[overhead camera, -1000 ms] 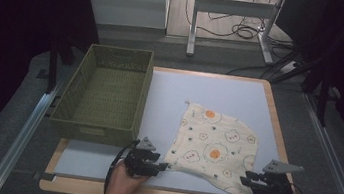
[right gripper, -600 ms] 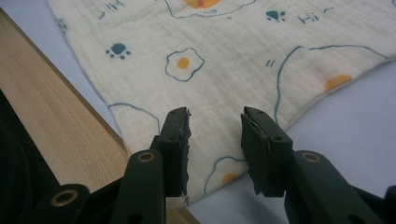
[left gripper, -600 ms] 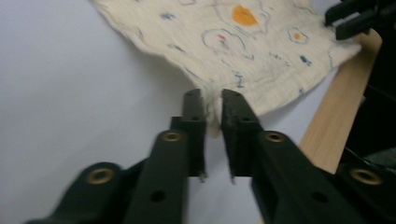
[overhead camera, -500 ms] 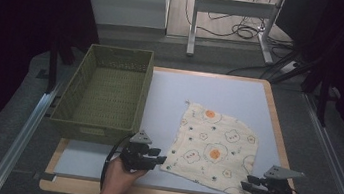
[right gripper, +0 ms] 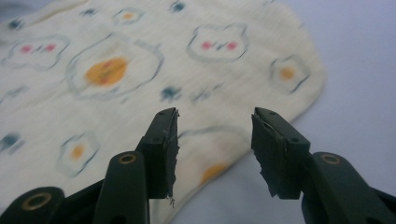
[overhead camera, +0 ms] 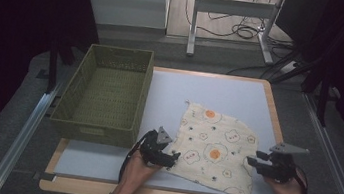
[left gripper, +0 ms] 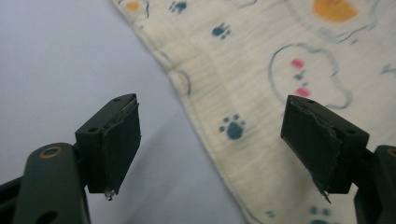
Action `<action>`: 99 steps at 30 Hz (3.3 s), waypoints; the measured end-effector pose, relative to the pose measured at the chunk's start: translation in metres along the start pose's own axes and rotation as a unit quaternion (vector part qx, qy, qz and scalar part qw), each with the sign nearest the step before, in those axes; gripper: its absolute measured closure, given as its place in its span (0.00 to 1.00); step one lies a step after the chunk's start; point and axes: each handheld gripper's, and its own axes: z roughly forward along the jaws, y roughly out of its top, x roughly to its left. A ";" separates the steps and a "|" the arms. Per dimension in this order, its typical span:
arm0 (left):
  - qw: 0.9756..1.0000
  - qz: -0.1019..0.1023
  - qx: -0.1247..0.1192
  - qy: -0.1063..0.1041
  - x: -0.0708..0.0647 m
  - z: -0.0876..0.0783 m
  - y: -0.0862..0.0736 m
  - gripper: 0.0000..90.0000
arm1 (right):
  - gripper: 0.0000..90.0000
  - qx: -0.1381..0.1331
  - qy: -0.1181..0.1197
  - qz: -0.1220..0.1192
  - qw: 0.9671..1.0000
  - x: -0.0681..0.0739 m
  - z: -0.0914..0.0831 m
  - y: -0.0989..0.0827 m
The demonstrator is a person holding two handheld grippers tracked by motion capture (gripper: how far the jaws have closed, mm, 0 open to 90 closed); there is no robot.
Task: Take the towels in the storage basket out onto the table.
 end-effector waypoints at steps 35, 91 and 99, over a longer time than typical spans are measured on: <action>0.999 -0.029 0.009 -0.009 0.006 0.006 -0.004 0.14 | 0.91 0.044 0.058 -0.079 0.994 0.059 0.076 0.065; 0.999 -0.026 0.016 -0.024 0.028 0.035 0.055 0.21 | 0.60 0.008 -0.055 0.057 0.997 -0.077 0.047 0.046; 0.999 -0.042 0.009 0.001 0.056 0.062 0.092 0.38 | 0.51 0.008 -0.083 0.034 0.996 -0.073 0.050 0.046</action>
